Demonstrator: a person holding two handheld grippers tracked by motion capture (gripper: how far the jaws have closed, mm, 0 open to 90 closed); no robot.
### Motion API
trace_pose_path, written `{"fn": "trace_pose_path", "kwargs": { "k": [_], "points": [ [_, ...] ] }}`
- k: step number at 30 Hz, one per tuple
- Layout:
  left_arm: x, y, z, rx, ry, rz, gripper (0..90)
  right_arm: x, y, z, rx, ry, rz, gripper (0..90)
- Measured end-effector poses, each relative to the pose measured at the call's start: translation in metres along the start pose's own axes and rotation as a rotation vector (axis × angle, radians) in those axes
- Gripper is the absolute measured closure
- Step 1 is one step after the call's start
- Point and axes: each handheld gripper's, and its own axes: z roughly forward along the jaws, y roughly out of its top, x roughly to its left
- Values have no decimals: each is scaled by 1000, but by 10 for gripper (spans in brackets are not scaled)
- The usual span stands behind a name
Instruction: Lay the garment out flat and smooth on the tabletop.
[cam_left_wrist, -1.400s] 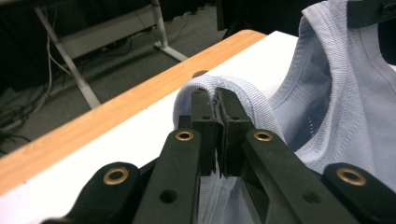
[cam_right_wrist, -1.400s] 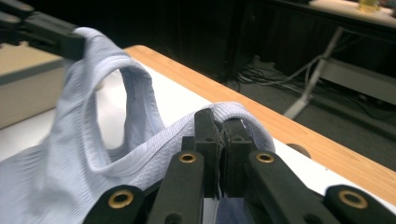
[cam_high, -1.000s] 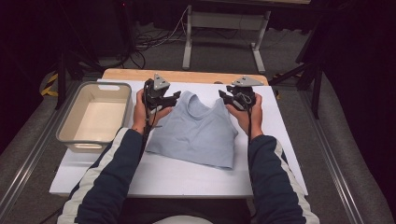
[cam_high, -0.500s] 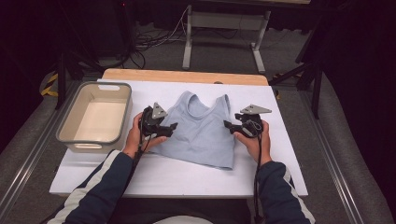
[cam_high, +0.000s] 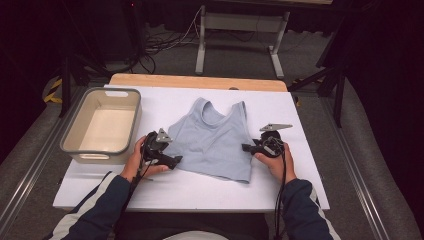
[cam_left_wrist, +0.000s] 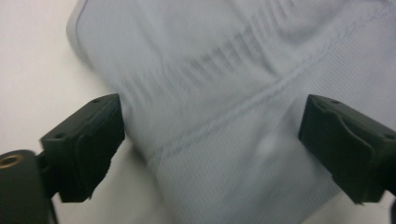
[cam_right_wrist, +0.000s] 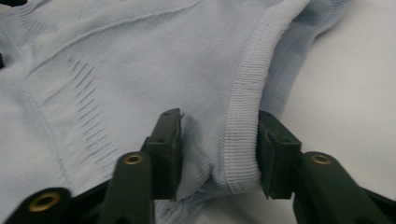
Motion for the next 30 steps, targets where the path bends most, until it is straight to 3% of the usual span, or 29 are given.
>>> {"fn": "trace_pose_path", "kwargs": {
  "k": [5, 7, 12, 16, 21, 23, 25, 27, 30],
  "points": [
    [3, -9, -7, 7, -74, -13, 130, 1, 0, 0, 2, 5, -14, 737],
    [3, -8, -11, 24, -92, 25, 212, 3, 1, -2, -7, -11, -36, 761],
    [1, -8, -17, 21, -105, 47, 486, 10, 7, -12, -70, -31, -52, 787],
    [-7, -5, -23, 19, -117, 122, 772, 13, 8, -17, -89, -54, -71, 798],
    [-26, -9, -28, 16, -138, 159, 788, 13, 9, -24, -123, -70, -59, 796],
    [-35, -11, -32, 13, -116, 177, 778, 12, 7, -25, -122, -79, -52, 786],
    [-43, -14, -34, 9, -127, 192, 757, 11, 6, -25, -122, -89, -46, 767],
    [-49, -17, -37, 12, -127, 194, 660, 9, 5, -25, -120, -119, -43, 712],
    [-47, -19, -42, -22, -125, 191, 501, 5, 2, -25, -125, -117, -46, 659]
  ]
}}
